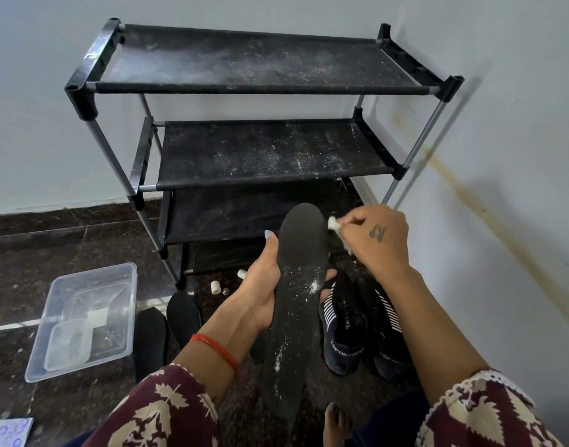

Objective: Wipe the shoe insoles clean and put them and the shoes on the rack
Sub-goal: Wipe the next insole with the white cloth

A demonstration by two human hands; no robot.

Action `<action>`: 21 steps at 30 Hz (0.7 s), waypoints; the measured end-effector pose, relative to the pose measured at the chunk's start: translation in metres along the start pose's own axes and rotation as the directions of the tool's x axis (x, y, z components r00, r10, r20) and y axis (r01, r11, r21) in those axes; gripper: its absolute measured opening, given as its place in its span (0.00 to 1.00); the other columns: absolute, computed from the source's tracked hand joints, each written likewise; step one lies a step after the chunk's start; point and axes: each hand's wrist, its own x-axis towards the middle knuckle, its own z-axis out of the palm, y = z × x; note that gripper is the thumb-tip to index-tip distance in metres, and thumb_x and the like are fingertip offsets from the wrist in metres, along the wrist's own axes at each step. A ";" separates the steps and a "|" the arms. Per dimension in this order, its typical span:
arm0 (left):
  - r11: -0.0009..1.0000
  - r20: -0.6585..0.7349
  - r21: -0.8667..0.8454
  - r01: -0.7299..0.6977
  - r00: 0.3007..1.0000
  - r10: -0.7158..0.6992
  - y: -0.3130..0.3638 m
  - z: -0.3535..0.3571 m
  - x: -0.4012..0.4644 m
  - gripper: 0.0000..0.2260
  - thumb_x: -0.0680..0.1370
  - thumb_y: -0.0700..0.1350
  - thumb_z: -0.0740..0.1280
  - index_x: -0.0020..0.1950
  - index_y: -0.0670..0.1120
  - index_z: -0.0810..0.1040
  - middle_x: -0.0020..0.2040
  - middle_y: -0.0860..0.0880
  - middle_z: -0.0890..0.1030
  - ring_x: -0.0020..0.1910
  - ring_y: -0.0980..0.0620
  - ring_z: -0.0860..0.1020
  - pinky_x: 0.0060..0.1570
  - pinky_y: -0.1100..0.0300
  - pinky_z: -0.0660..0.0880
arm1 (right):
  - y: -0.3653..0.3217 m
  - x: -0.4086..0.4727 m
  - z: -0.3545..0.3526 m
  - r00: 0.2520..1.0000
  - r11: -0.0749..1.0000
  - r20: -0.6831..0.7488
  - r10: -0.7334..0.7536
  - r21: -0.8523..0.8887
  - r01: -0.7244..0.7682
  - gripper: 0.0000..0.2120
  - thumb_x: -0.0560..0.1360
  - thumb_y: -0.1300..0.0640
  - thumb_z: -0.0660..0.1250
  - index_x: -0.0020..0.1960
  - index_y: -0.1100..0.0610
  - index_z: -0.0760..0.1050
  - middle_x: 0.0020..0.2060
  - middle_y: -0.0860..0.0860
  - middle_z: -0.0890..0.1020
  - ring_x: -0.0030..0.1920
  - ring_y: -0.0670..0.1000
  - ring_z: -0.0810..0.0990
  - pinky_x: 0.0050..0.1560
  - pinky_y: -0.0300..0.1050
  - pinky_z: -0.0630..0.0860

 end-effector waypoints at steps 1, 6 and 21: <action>1.000 0.003 0.003 0.003 1.000 -0.003 0.000 0.001 0.000 0.35 0.75 0.69 0.48 0.63 0.43 0.75 0.57 0.41 0.81 0.54 0.41 0.81 0.45 0.47 0.79 | 0.000 -0.001 0.000 0.997 0.998 -0.068 -0.032 0.059 0.036 0.09 0.69 0.64 0.66 0.45 0.57 0.84 0.39 0.52 0.85 0.40 0.51 0.80 0.39 0.37 0.72; 0.998 0.030 0.051 0.033 0.999 -0.034 -0.003 0.003 -0.001 0.36 0.75 0.69 0.48 0.64 0.42 0.75 0.57 0.37 0.81 0.52 0.42 0.81 0.46 0.47 0.79 | 0.003 0.000 0.018 0.968 0.969 0.069 -0.242 0.070 0.238 0.12 0.69 0.67 0.69 0.49 0.55 0.83 0.44 0.53 0.83 0.44 0.50 0.79 0.43 0.30 0.68; 0.998 0.030 -0.036 0.053 0.998 -0.052 0.000 -0.001 0.003 0.39 0.73 0.71 0.45 0.66 0.43 0.73 0.58 0.37 0.80 0.54 0.41 0.80 0.44 0.47 0.80 | 0.002 -0.002 0.005 0.972 0.962 -0.005 -0.236 0.139 0.235 0.12 0.68 0.69 0.67 0.41 0.54 0.83 0.41 0.50 0.83 0.41 0.47 0.79 0.42 0.38 0.73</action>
